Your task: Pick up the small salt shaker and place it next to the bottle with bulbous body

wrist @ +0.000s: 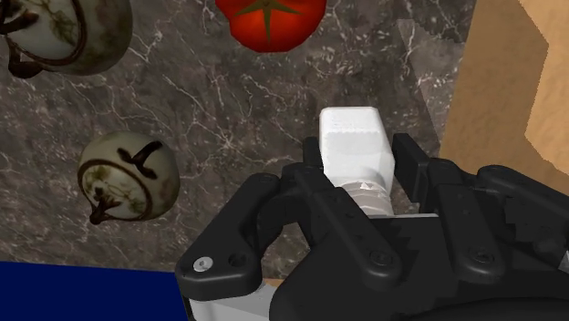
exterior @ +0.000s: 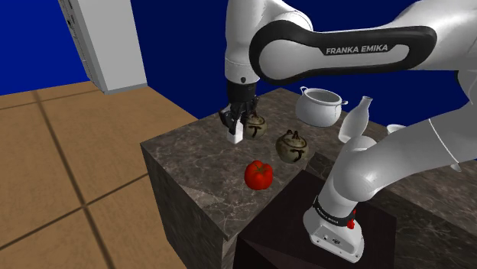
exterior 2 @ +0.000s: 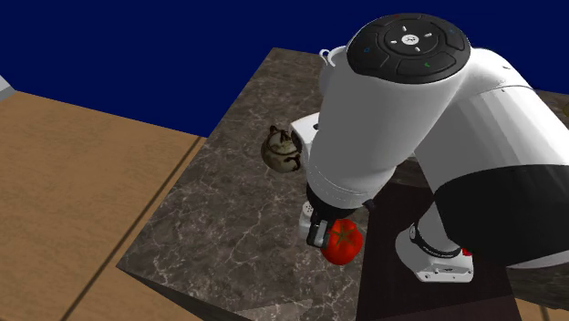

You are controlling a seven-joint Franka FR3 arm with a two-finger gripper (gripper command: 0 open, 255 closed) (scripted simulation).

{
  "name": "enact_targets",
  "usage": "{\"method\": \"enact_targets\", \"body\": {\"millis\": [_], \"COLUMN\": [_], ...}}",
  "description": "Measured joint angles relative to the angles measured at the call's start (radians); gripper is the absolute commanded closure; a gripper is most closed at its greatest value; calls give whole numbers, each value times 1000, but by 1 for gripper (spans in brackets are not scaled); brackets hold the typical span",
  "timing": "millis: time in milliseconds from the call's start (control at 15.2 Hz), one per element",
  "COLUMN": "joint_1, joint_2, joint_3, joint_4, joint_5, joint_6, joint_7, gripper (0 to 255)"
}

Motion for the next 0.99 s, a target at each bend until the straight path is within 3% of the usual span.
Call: {"method": "enact_targets", "body": {"millis": [990], "joint_1": [-17], "joint_2": [38], "joint_3": [-18], "joint_4": [226], "joint_5": [-22], "joint_6": [-188], "joint_7": [-7], "gripper": [255]}}
